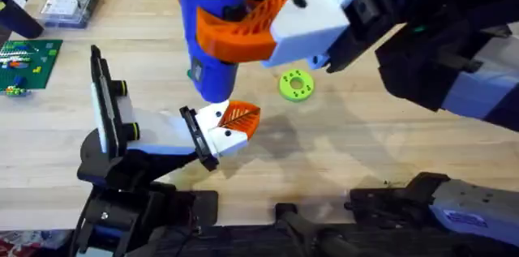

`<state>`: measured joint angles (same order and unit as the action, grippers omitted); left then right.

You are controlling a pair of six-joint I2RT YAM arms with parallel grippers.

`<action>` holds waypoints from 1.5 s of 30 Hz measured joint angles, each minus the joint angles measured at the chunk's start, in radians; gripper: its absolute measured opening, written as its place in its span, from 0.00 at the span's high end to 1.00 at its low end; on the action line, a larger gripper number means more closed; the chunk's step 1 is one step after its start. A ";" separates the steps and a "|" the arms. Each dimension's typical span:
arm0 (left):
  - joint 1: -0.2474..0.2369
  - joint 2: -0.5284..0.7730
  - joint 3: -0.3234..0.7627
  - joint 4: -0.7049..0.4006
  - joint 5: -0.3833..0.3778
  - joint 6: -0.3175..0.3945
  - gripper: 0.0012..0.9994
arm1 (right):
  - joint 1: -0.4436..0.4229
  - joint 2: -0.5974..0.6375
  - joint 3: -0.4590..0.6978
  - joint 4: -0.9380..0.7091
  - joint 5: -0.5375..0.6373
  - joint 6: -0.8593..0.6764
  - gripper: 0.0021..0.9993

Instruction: Pick up the gripper from the table and insert it into the empty holder that is missing its gripper. Then pick up a screw, insert it into the mounting hole, and use the screwdriver to tighten it. Finally, clean up the table by picking up the vegetable and placing it into the bucket.

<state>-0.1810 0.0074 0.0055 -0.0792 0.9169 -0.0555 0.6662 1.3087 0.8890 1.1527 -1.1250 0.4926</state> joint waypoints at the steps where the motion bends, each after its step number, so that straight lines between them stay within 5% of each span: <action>1: 0.000 0.000 0.000 0.000 0.000 0.000 0.99 | 0.001 0.006 0.000 0.000 -0.001 -0.002 0.96; 45: 0.000 0.000 0.000 0.000 0.000 0.000 0.99 | 0.025 0.081 -0.002 -0.031 -0.070 -0.077 0.96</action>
<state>-0.1810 0.0074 0.0055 -0.0792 0.9169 -0.0551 0.6910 1.3895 0.8871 1.1213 -1.1954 0.4156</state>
